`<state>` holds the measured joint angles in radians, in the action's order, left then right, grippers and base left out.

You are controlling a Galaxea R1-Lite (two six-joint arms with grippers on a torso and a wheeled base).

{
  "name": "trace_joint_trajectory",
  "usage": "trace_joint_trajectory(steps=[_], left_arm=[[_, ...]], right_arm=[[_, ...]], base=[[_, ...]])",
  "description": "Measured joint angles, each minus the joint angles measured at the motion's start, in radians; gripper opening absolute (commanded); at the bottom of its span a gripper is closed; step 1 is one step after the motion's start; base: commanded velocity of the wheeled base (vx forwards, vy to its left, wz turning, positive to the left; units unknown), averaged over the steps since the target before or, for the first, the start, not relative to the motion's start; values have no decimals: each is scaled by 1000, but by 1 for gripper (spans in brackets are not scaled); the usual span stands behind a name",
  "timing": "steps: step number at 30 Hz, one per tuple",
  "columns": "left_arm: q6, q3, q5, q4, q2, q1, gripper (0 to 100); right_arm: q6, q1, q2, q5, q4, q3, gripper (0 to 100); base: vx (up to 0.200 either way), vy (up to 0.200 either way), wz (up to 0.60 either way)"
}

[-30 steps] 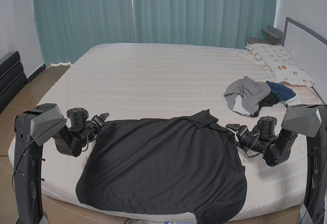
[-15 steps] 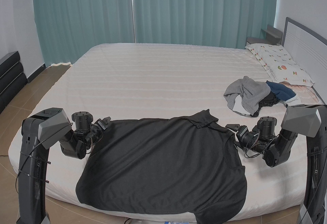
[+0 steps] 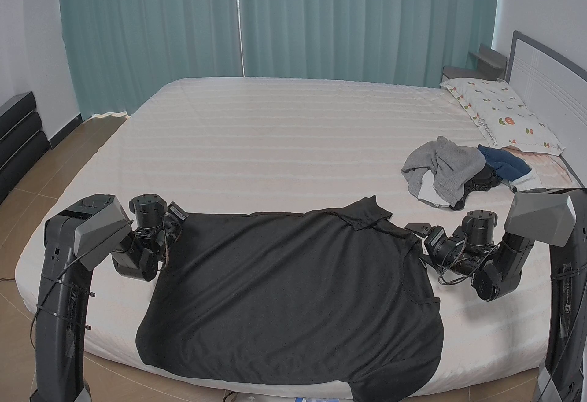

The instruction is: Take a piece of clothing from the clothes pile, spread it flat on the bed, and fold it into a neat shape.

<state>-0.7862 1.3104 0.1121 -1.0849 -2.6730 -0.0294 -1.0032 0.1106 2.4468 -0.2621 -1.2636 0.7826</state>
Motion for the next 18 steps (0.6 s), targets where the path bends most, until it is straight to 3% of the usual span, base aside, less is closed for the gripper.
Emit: trace_joint_trajectory(steps=[9, 18], left_arm=[[-20, 55, 35, -89, -20, 15, 0], [-14, 165, 129, -143, -61, 33, 0]], right_arm=[[0, 1, 1, 0, -1, 1, 100], [0, 1, 1, 0, -2, 2, 100]], base=[[0, 0, 0], [0, 0, 0]])
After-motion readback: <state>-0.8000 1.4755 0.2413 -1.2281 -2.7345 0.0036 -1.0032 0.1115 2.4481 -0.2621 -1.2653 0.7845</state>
